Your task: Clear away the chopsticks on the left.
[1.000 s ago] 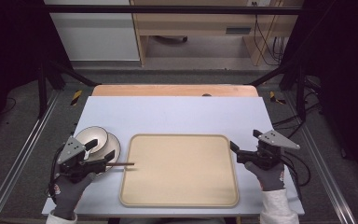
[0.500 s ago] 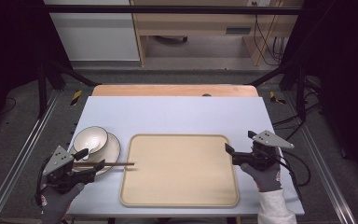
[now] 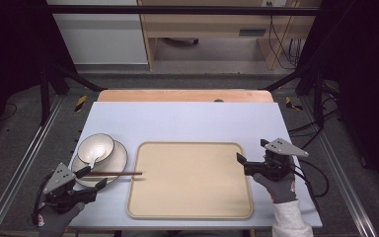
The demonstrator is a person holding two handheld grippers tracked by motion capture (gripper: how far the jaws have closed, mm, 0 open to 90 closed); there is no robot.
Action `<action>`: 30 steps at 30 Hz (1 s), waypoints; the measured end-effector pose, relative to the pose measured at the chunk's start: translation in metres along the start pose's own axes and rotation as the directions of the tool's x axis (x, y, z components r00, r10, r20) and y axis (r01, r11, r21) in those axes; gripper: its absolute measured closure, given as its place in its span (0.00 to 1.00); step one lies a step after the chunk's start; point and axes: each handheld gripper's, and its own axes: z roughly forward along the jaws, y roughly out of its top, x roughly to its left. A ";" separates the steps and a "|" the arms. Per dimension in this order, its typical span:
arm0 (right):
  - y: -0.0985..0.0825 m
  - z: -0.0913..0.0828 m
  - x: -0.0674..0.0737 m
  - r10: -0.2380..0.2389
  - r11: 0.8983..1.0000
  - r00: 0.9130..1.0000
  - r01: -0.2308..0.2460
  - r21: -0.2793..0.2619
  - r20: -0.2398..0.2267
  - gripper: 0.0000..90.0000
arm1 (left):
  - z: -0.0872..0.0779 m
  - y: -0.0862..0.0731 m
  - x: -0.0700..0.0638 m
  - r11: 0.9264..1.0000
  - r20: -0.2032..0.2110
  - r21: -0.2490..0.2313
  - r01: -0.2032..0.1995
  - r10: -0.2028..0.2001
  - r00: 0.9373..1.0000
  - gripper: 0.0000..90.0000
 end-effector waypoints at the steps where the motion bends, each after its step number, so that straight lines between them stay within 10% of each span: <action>1: 0.000 0.000 0.000 -0.002 1.000 1.000 0.002 0.001 0.000 0.04 | -0.001 -0.001 0.000 1.000 -0.005 0.003 -0.003 0.003 1.000 0.31; 30: -0.001 0.004 0.001 0.004 1.000 1.000 -0.004 0.015 -0.002 0.04 | 0.030 -0.027 0.031 0.988 -0.128 0.152 -0.036 0.056 0.990 0.47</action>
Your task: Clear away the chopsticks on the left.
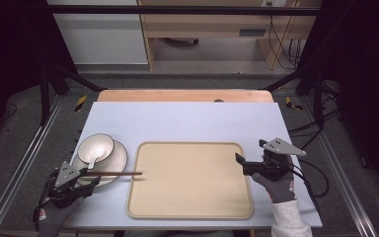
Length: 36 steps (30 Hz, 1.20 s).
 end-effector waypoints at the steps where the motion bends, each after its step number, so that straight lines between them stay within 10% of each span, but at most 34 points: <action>1: 0.000 0.000 0.000 0.001 1.000 1.000 -0.001 0.001 0.000 0.04 | 0.001 0.000 0.000 1.000 -0.003 0.005 -0.005 0.005 1.000 0.47; 36: 0.000 0.000 -0.001 -0.007 1.000 1.000 0.007 0.008 0.005 0.04 | 0.005 0.011 -0.013 0.993 0.033 0.093 -0.066 0.063 0.997 0.74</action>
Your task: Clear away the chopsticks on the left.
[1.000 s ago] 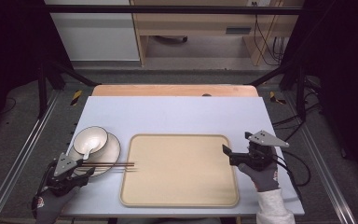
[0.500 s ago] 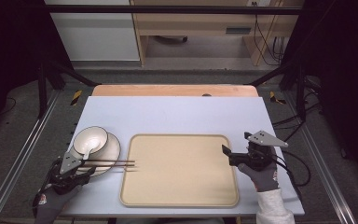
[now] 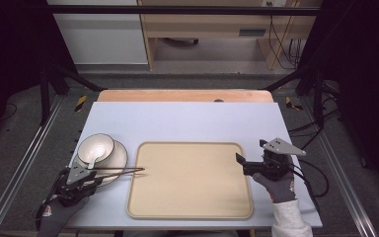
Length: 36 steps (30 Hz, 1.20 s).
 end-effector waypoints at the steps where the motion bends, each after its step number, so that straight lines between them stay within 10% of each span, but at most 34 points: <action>1: 0.000 0.000 0.000 -0.001 1.000 1.000 0.001 0.001 0.000 0.04 | 0.000 0.000 0.000 1.000 0.002 -0.001 0.003 -0.003 1.000 0.75; 36: 0.000 0.001 0.000 0.000 1.000 1.000 0.000 0.007 0.004 0.04 | 0.004 0.008 -0.007 0.993 0.008 0.016 0.115 -0.115 0.993 0.94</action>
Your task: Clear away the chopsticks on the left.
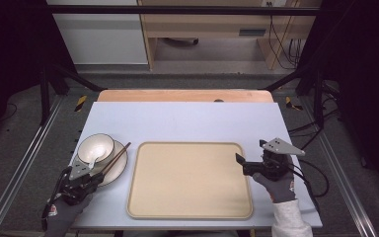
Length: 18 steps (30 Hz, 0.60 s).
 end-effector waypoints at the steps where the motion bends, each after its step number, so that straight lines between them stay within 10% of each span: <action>1: 0.000 0.000 0.000 -0.001 1.000 1.000 0.001 0.000 0.000 0.04 | 0.000 0.000 0.000 1.000 0.000 0.000 0.003 -0.003 1.000 0.93; 18: 0.000 0.000 0.000 -0.001 1.000 1.000 0.001 0.001 0.001 0.04 | 0.007 0.003 -0.002 0.999 0.025 0.008 0.051 -0.051 0.998 0.93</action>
